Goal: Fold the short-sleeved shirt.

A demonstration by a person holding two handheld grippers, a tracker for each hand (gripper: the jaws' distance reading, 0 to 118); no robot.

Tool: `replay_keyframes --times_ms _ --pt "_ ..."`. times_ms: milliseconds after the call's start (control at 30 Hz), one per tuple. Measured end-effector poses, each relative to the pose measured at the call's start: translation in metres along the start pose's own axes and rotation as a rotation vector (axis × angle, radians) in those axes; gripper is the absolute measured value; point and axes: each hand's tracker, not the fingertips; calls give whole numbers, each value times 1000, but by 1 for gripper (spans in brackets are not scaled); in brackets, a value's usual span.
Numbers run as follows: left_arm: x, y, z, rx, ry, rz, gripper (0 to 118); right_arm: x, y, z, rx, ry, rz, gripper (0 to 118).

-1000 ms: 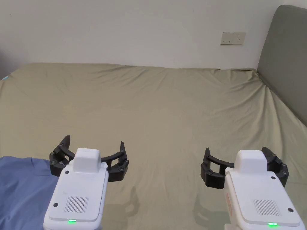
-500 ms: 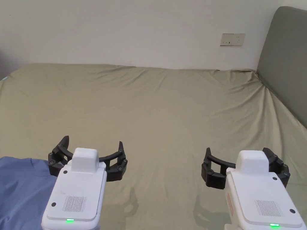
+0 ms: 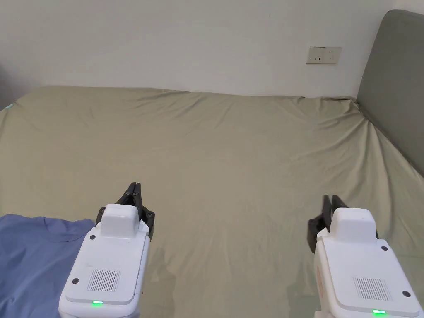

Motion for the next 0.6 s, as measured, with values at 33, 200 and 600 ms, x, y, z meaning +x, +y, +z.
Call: replay_keyframes --times_ms 33,200,600 --pt "-3 -1 0 2 5 13 0 -1 -1 -1 -6 -7 -3 1" --pt "-16 -1 0 -14 13 44 0 -6 -1 -9 -10 32 -24 1" --pt "-142 -8 39 -85 301 -21 0 -127 26 -24 45 359 -23 1"
